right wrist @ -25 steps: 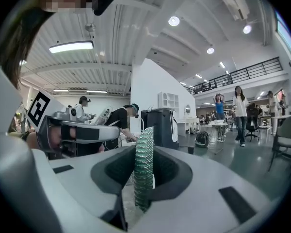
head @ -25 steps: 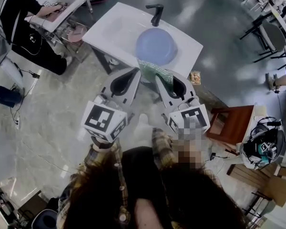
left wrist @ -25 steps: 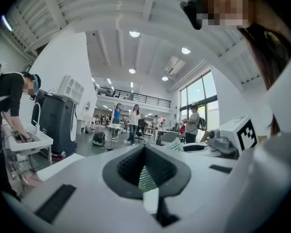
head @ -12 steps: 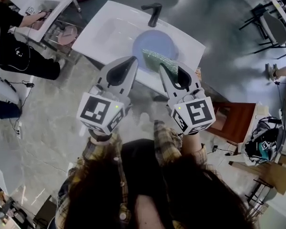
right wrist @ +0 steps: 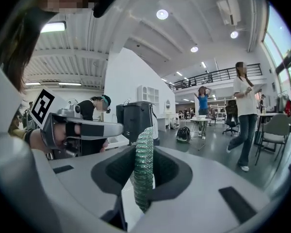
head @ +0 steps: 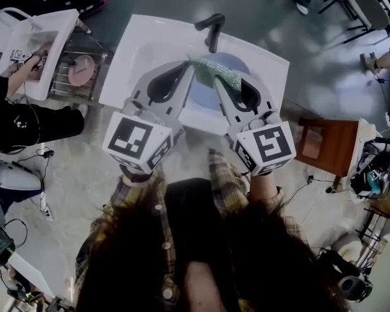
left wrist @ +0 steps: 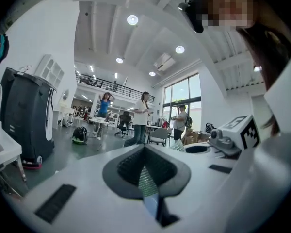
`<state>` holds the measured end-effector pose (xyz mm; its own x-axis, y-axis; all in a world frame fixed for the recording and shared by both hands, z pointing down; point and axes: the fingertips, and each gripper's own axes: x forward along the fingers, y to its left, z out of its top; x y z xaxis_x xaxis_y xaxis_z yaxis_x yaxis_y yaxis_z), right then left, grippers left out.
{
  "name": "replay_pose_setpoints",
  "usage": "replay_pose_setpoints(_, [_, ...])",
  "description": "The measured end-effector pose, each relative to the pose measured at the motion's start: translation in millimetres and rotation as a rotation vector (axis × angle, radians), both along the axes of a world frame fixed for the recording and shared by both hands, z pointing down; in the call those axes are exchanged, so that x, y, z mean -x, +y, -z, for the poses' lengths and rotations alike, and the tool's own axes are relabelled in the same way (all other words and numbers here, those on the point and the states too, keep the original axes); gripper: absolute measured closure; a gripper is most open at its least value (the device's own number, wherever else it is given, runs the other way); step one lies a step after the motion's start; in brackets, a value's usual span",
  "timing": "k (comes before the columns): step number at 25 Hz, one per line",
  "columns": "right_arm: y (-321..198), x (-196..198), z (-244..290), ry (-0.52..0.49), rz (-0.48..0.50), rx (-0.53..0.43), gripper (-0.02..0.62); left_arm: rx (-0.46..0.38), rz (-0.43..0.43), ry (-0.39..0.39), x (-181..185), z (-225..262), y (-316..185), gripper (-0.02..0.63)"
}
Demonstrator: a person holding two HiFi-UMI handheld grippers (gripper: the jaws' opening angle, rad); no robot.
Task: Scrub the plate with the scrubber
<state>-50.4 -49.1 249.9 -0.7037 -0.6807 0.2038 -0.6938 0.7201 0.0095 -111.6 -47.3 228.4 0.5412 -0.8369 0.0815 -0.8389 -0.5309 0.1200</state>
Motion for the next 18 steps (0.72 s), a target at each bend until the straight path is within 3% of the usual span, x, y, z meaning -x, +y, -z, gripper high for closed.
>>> replay_pose_setpoints(7, [-33.8, 14.5, -9.0, -0.004, -0.1, 0.025, 0.495, 0.009, -0.103, -0.006, 12.5, -7.0, -44.2, 0.592])
replay_pose_setpoints(14, [-49.9, -10.7, -6.5, -0.004, -0.233, 0.046, 0.495, 0.012, -0.201, -0.028, -4.0, -6.6, -68.6, 0.592])
replay_pose_setpoints(18, [-45.2, -31.7, -2.7, -0.006, -0.243, 0.039, 0.495, 0.025, -0.228, -0.011, -25.1, -4.4, -68.2, 0.592])
